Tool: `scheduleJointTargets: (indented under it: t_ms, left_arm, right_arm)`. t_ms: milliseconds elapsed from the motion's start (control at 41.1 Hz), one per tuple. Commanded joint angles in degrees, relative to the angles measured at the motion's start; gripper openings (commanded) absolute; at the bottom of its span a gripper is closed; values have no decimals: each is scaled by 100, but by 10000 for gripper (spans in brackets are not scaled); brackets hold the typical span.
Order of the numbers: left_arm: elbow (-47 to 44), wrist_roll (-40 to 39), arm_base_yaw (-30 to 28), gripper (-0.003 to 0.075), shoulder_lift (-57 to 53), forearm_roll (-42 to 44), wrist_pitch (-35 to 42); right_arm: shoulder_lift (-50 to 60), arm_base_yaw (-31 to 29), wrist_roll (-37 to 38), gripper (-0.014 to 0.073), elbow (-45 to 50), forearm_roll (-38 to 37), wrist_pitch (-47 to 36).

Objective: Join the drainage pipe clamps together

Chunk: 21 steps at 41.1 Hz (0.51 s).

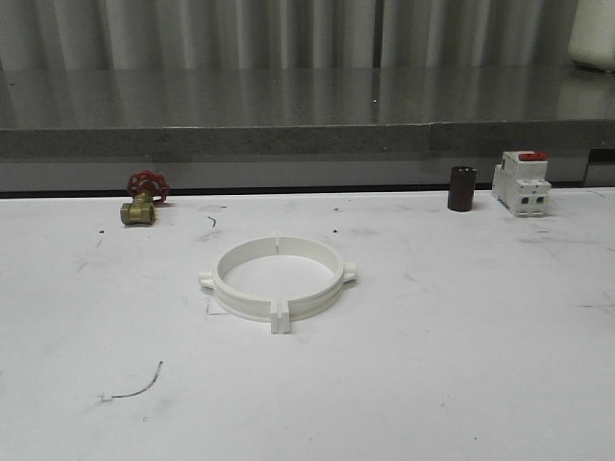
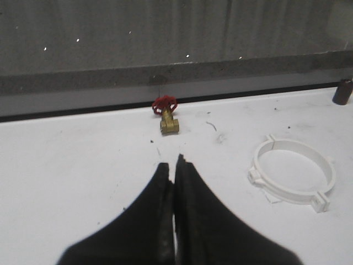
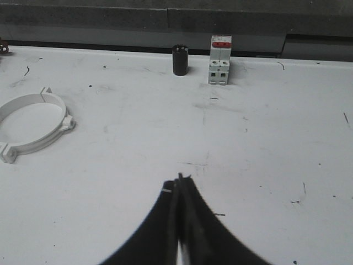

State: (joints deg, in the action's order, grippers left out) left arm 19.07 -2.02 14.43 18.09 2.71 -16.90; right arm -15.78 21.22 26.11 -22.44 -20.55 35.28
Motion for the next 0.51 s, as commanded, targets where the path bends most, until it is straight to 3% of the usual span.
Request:
scheduleJointTargets:
  t_ms: [0, 122, 487]
  left_arm:
    - [-21, 1108, -116, -20, -150, -898, 944]
    - [-455, 1198, -424, -20, -582, -943, 1315]
    - [-1650, 1198, -1376, -20, -1938, -651, 1270]
  right_arm:
    - [-39, -45, -67, -116, -157, -184, -419]
    - [-39, -45, -67, -116, -157, -184, -419]
    - [-39, -45, -67, -116, -157, -183, -412]
